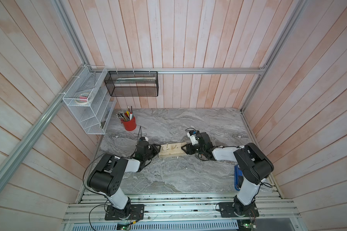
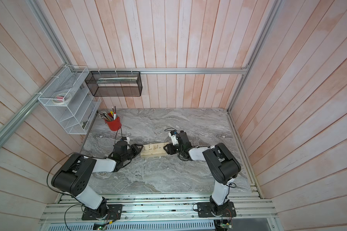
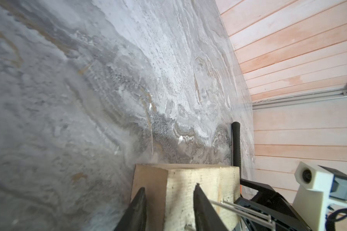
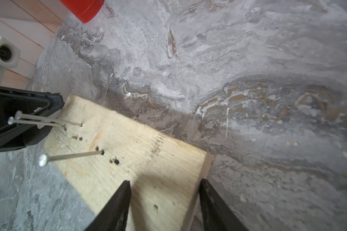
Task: Use a claw hammer to pull out a nail
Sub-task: Adjust the mounting plate at the center of the board.
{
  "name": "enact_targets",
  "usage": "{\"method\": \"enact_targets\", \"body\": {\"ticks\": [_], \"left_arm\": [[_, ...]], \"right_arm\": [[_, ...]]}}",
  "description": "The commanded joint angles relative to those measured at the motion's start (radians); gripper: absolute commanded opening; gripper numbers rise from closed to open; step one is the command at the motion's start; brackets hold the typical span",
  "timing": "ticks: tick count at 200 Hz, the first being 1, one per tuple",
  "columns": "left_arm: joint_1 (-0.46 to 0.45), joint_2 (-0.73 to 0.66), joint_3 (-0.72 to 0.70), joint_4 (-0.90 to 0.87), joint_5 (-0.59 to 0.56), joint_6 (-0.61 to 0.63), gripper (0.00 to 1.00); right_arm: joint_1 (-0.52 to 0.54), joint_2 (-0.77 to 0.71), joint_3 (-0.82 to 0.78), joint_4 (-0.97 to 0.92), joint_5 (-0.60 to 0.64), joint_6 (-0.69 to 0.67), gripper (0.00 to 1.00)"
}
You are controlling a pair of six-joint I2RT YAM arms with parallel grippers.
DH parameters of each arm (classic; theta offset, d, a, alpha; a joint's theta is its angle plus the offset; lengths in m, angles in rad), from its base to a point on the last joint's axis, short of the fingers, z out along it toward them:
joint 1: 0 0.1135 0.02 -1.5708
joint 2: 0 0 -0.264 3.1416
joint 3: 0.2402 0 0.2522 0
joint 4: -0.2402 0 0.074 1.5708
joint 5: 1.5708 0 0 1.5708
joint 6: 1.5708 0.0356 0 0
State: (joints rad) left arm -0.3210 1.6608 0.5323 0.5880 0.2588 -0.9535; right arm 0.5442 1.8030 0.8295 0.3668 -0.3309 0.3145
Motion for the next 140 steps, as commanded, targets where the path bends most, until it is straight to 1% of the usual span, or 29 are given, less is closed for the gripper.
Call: {"method": "enact_targets", "body": {"ticks": [1, 20, 38, 56, 70, 83, 95, 115, 129, 130, 131, 132, 135, 140], "left_arm": [[0.007, 0.013, 0.026, 0.054, 0.057, 0.038, 0.40], [0.011, 0.013, 0.031, 0.051, 0.064, 0.050, 0.40], [0.020, 0.007, 0.025, 0.059, 0.075, 0.059, 0.40], [0.042, 0.002, 0.011, 0.087, 0.108, 0.068, 0.46], [0.074, -0.011, -0.006, 0.116, 0.147, 0.066, 0.48], [0.105, -0.045, -0.028, 0.123, 0.165, 0.073, 0.49], [0.118, -0.097, -0.036, 0.079, 0.151, 0.108, 0.53], [0.120, -0.201, -0.035, -0.042, 0.075, 0.188, 0.66], [0.119, -0.275, -0.046, -0.086, 0.033, 0.223, 0.85], [0.119, -0.280, -0.048, -0.086, 0.031, 0.225, 0.92], [0.119, -0.284, -0.050, -0.088, 0.028, 0.226, 0.96], [0.119, -0.290, -0.051, -0.089, 0.026, 0.228, 0.98], [0.118, -0.304, -0.059, -0.091, 0.018, 0.232, 1.00], [0.114, -0.329, -0.068, -0.097, 0.006, 0.239, 1.00]], "right_arm": [[-0.003, -0.027, -0.030, 0.029, 0.052, 0.042, 0.56], [-0.005, -0.029, -0.038, 0.030, 0.064, 0.056, 0.56], [-0.007, -0.047, -0.042, 0.009, 0.108, 0.059, 0.56], [-0.011, -0.080, -0.046, -0.002, 0.122, 0.060, 0.56], [-0.015, -0.115, -0.040, -0.029, 0.132, 0.045, 0.56], [-0.022, -0.153, -0.023, -0.079, 0.190, 0.038, 0.59], [-0.041, -0.182, -0.001, -0.127, 0.246, 0.026, 0.67], [-0.104, -0.179, 0.071, -0.243, 0.309, 0.010, 0.68], [-0.149, -0.147, 0.136, -0.342, 0.356, 0.009, 0.68], [-0.151, -0.145, 0.140, -0.350, 0.360, 0.009, 0.69], [-0.153, -0.141, 0.146, -0.355, 0.364, 0.009, 0.69], [-0.156, -0.138, 0.150, -0.360, 0.367, 0.009, 0.69], [-0.162, -0.127, 0.161, -0.374, 0.378, 0.008, 0.69], [-0.172, -0.112, 0.183, -0.398, 0.392, 0.004, 0.69]]}}
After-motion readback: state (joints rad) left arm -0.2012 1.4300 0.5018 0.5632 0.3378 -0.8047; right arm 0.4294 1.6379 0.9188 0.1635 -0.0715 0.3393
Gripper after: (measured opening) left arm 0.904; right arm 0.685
